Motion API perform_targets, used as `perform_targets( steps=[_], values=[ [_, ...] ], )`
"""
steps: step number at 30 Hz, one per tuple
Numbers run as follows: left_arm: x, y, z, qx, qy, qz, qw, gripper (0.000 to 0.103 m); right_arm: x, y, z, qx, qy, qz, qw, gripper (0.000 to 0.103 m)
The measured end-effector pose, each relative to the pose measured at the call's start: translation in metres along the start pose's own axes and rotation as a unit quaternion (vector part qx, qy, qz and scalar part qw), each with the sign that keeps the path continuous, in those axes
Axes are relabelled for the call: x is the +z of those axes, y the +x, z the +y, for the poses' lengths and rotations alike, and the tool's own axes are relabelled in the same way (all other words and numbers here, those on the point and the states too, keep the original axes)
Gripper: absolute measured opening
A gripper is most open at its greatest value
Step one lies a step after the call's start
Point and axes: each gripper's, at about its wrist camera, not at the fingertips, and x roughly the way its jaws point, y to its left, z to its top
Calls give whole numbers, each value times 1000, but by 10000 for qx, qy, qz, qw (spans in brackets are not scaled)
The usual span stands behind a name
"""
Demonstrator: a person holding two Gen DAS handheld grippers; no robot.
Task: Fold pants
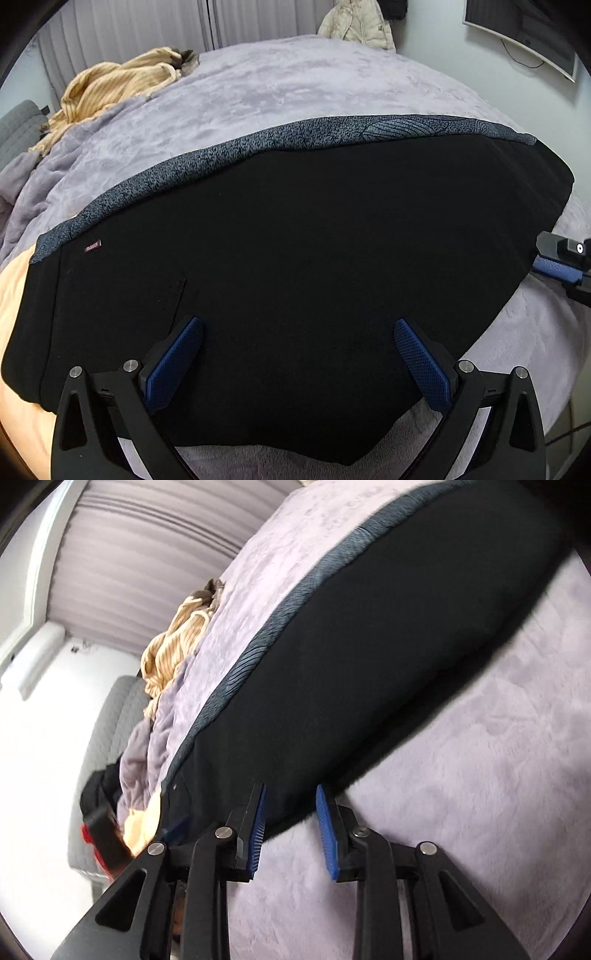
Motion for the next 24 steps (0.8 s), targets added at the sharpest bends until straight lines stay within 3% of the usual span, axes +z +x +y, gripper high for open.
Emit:
perform_targets(
  steps=[3,6,9,11,13,16,21,24],
  values=[
    [-5,-4,4,-114,-80,-135,9998,103,8,6,-7,155,278,23,9995,31],
    [-6,-6,7,-201,-160,-166,9995,103,15,1,7,-58,-17,-174,9998,12],
    [-11,-6,2,-104,-83,-299,9995,103,11,5,3,-460,-11,-100,9989,10],
    [-14,-7,0,-96,-47,-354,9993,103,7,11,-12,-401,243,-76,9989,4],
    [-11,-9,0,-105,-69,-267,9996,103,1,4,-18,-182,238,-71,9995,5],
    [2,-17,1,-133,-189,8,9997,103,0,-14,-14,-352,-33,-69,9994,13],
    [32,-34,-21,-434,-345,-242,9982,103,29,-56,4,-718,-639,-872,9915,16],
    [38,-13,-44,-168,-247,64,9995,103,47,-45,2,-917,-690,-806,9901,16]
  ],
)
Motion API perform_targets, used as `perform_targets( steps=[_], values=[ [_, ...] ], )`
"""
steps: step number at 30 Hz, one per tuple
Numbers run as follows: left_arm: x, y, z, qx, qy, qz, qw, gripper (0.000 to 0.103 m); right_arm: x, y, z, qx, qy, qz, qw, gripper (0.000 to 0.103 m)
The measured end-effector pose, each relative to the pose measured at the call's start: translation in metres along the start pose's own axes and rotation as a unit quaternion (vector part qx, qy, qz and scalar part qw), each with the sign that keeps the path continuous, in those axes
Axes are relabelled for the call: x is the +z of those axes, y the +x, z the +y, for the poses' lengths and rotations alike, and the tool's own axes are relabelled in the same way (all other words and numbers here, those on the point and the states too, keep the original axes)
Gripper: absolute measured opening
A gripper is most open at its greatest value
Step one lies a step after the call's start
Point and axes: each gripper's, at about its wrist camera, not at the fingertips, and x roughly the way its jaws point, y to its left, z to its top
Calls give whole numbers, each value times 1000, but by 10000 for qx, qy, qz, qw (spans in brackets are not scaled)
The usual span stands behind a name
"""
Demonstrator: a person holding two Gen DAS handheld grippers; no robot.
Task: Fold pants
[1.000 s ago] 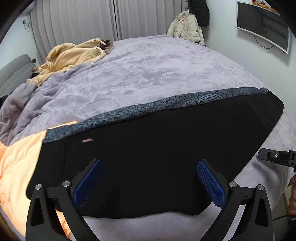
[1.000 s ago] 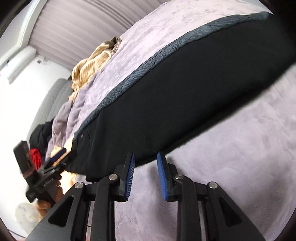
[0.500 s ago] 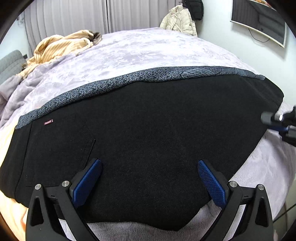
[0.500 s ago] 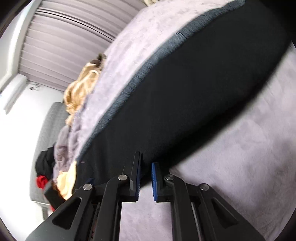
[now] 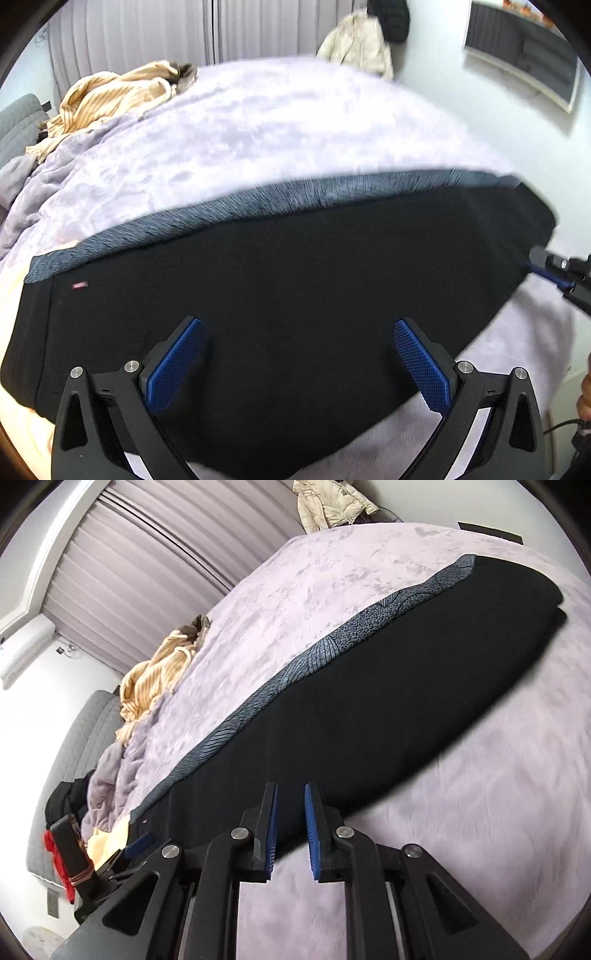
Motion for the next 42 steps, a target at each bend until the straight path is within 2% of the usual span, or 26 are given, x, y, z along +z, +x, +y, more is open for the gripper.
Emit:
perform_targets(
  steps=[1,2,3,5,7,10,13,15,17,19,21,23,25,27,28,31,35,38,39,42],
  values=[
    [-3,11,-4,108,46,213,9997,103,0,11,-5,-284,36,166,9995,16],
    [-9,19,-7,206,73,262,9994,103,-2,20,-9,-431,138,324,9985,16],
    [-15,17,-8,245,90,59,9996,103,-7,25,-17,-296,307,352,9985,16],
    [-23,11,-10,267,171,-144,9994,103,-17,19,-27,22,392,117,9992,16],
    [-25,8,-8,228,160,-136,9995,103,-24,16,-31,150,317,126,9993,16],
    [-16,5,-11,293,105,107,9995,103,-25,15,-30,167,153,198,9995,16],
    [-7,-7,-24,221,158,16,9996,103,-21,4,-31,385,242,156,9988,19],
    [1,-16,-40,158,315,-112,9993,103,-19,-11,-34,400,274,-34,9988,23],
    [10,-20,-57,-34,386,-124,9992,103,-8,-34,-48,328,433,-400,9977,26],
    [23,-21,-75,-387,342,-101,9986,103,5,-53,-69,258,752,-730,9942,38],
    [42,-17,-90,-547,354,-130,9978,103,19,-70,-94,113,1162,-929,9888,48],
    [56,-12,-114,-536,430,-229,9974,103,35,-83,-121,103,1550,-1062,9821,50],
    [68,-6,-130,-564,429,-231,9972,103,47,-87,-139,3,1679,-1040,9803,51],
    [88,7,-137,-711,329,-139,9968,103,60,-79,-154,-218,1805,-801,9801,51],
    [98,13,-139,-756,300,-96,9966,103,62,-75,-162,-191,1910,-737,9786,51],
    [102,28,-159,-678,325,22,9972,103,70,-58,-171,57,2074,-710,9756,51],
    [100,47,-183,-560,474,249,9970,103,89,-38,-167,293,1724,-746,9818,51],
    [101,50,-189,-481,583,197,9969,103,88,-28,-178,491,1584,-922,9818,39],
    [105,49,-189,-374,610,97,9974,103,86,-28,-183,525,1544,-991,9816,30],
    [127,56,-187,-29,510,-166,9986,103,79,-25,-191,789,1493,-1192,9784,25]
  ],
)
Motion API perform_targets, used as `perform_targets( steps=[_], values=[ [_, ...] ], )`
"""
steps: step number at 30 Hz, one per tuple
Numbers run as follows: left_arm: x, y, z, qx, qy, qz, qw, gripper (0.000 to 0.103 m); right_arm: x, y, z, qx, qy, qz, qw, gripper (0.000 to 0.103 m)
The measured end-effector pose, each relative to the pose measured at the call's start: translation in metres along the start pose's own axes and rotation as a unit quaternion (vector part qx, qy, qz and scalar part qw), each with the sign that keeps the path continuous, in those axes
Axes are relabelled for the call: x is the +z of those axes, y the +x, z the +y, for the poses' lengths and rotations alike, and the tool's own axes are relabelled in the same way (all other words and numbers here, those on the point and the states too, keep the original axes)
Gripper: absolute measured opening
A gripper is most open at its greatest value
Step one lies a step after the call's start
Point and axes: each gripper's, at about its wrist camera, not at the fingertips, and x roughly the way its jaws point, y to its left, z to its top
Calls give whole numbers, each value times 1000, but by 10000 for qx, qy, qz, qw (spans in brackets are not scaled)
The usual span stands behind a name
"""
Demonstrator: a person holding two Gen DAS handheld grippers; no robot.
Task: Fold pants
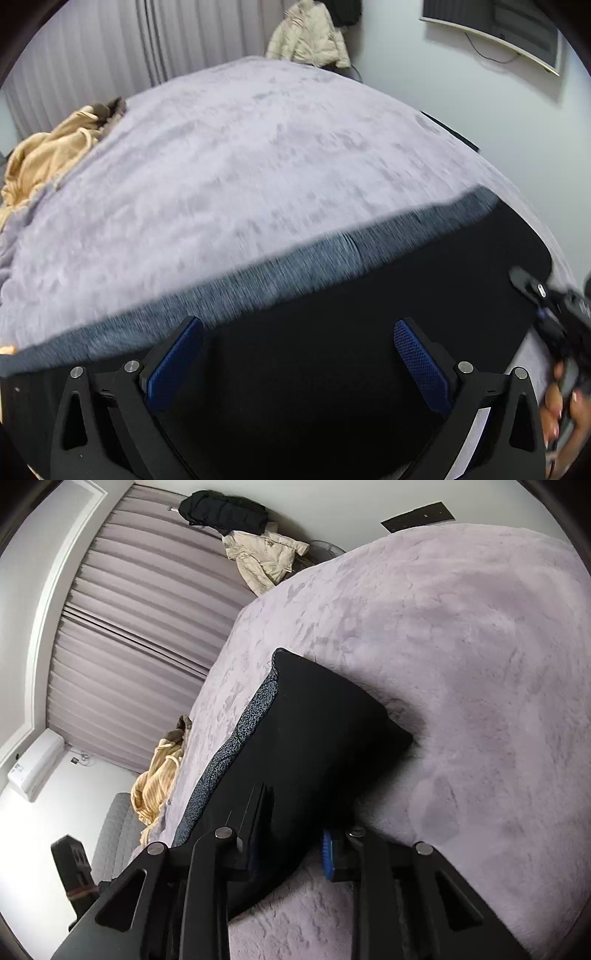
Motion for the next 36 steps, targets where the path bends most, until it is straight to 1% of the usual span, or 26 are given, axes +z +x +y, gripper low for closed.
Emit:
perform_targets(
  steps=[2,3,4,6,8,9,11,13,14,16,18,19,20,22,23,24,26,27,28,30,32,36],
  values=[
    [16,19,2,381,-38,-61,9992,103,-1,1,2,-22,-41,-11,10000,25],
    [22,34,2,579,4,36,9983,103,-1,2,3,-57,-88,-20,9999,25],
    [28,52,2,724,22,215,9971,103,-2,3,4,-65,-116,-32,9999,25],
    [35,73,5,790,-70,333,9963,103,-3,4,5,-57,-146,-51,9999,25],
    [42,80,9,972,-135,423,9943,103,-4,6,6,-71,-175,-67,9998,25],
    [45,80,11,998,-156,475,9938,103,-4,6,6,-65,-188,-83,9998,25],
    [47,67,13,770,-187,393,9961,103,-4,6,5,-35,-189,-103,9998,25],
    [46,49,6,268,-139,238,9993,103,-4,5,3,-8,-203,-135,9997,25],
    [45,42,-3,-80,-49,194,9998,103,-4,6,3,1,-215,-158,9996,26],
    [46,36,-29,-636,308,192,9973,103,-5,5,4,0,-238,-193,9995,26],
    [45,38,-61,-863,747,242,9932,103,-7,4,3,12,-246,-205,9995,26],
    [45,43,-78,-865,1007,257,9908,103,-7,3,3,21,-243,-206,9995,26],
    [46,49,-90,-755,1157,260,9901,103,-7,3,3,25,-244,-207,9995,26],
    [50,67,-105,-323,1277,274,9909,103,-9,2,3,38,-249,-212,9995,26],
    [53,76,-106,-222,1188,251,9923,103,-9,2,2,41,-255,-217,9994,26],
    [56,83,-103,-231,1038,285,9939,103,-11,0,1,40,-261,-221,9994,26],
    [61,94,-89,-476,626,529,9955,103,-12,0,1,43,-288,-243,9993,26],
    [62,93,-84,-537,492,571,9957,103,-12,0,0,56,-290,-249,9993,26],
    [60,88,-82,-478,476,536,9963,103,-13,0,0,82,-294,-260,9992,26],
    [56,71,-79,-182,638,361,9971,103,-13,-1,-2,130,-287,-275,9991,26],
    [48,52,-76,-13,787,214,9967,103,-12,-1,-2,157,-278,-280,9991,26],
    [28,20,-60,-216,674,187,9973,103,-13,-2,-3,169,-274,-280,9991,26]
  ],
)
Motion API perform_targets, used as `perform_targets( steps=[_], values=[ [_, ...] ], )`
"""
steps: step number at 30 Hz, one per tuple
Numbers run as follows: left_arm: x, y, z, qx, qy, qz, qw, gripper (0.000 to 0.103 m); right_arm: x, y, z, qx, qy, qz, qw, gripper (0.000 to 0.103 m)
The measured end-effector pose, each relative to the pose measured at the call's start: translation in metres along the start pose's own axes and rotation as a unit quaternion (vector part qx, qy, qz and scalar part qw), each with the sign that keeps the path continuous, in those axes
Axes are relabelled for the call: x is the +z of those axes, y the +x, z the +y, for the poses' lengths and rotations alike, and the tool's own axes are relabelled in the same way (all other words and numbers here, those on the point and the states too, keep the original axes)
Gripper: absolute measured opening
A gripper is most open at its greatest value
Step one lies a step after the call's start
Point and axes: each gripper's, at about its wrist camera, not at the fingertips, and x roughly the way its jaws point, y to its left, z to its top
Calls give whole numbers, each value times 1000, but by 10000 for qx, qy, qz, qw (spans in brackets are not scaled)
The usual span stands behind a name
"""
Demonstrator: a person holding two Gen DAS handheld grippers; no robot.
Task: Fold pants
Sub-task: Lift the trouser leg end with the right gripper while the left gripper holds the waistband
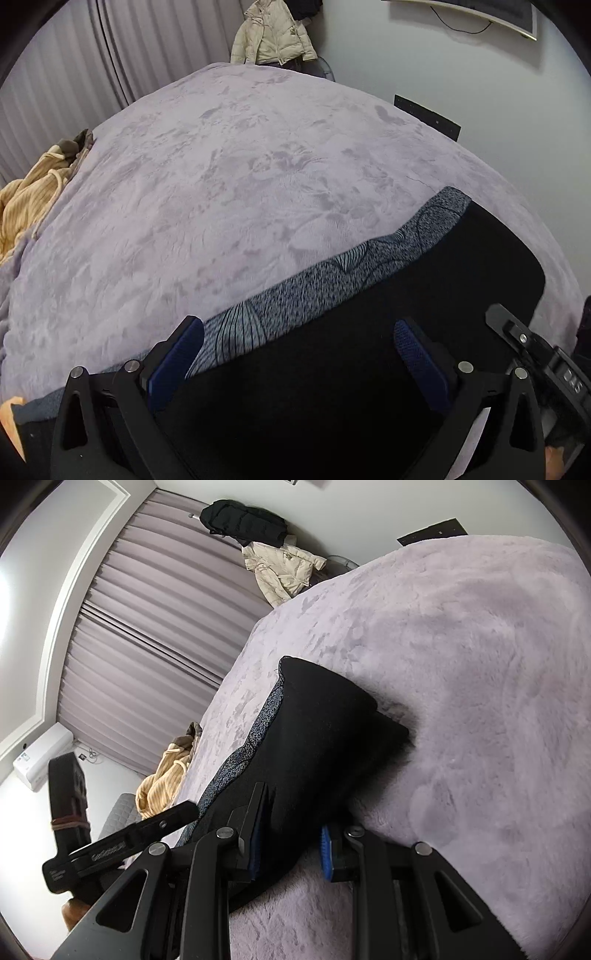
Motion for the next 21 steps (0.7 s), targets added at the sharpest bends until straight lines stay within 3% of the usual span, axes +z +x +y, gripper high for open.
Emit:
perform_targets(
  steps=[10,15,21],
  values=[
    [-29,-20,17,231,63,72,9997,103,0,-1,0,0,5,1,10000,26],
    [-37,-26,24,174,-29,66,9998,103,0,-1,0,-1,4,3,10000,26],
    [-67,4,31,103,-175,387,9990,103,0,-2,0,7,5,3,10000,27]
  ],
)
